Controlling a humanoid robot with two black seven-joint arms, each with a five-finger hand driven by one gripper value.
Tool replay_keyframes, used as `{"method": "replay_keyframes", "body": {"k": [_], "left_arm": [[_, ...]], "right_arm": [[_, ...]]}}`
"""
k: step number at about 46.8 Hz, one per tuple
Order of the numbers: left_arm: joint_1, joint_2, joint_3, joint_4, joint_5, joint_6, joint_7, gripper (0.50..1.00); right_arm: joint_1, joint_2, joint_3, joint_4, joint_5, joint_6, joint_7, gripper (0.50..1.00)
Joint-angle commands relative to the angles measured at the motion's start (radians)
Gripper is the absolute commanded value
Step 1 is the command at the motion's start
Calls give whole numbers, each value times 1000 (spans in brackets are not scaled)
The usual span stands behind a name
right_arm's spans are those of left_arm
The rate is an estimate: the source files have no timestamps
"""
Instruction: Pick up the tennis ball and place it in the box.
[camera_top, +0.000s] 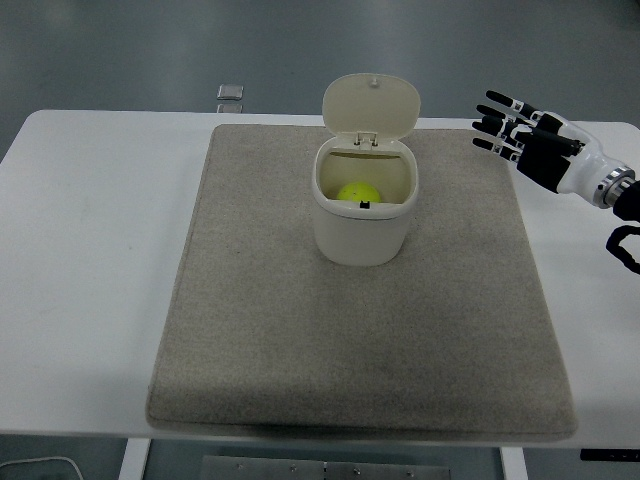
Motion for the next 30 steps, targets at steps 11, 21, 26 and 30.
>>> {"method": "replay_keyframes", "body": {"k": [11, 21, 26, 30], "left_arm": [[0, 0, 0, 0, 0, 0, 0, 992], [0, 0, 0, 0, 0, 0, 0, 992], [0, 0, 0, 0, 0, -1, 0, 992], [0, 0, 0, 0, 2, 0, 0, 992]], "right_arm": [[-8, 7, 0, -13, 31, 5, 14, 907], [-8, 4, 0, -13, 25, 4, 14, 907], [-6, 4, 1, -13, 31, 5, 14, 907], [-6, 4, 1, -13, 29, 5, 15, 907]]}}
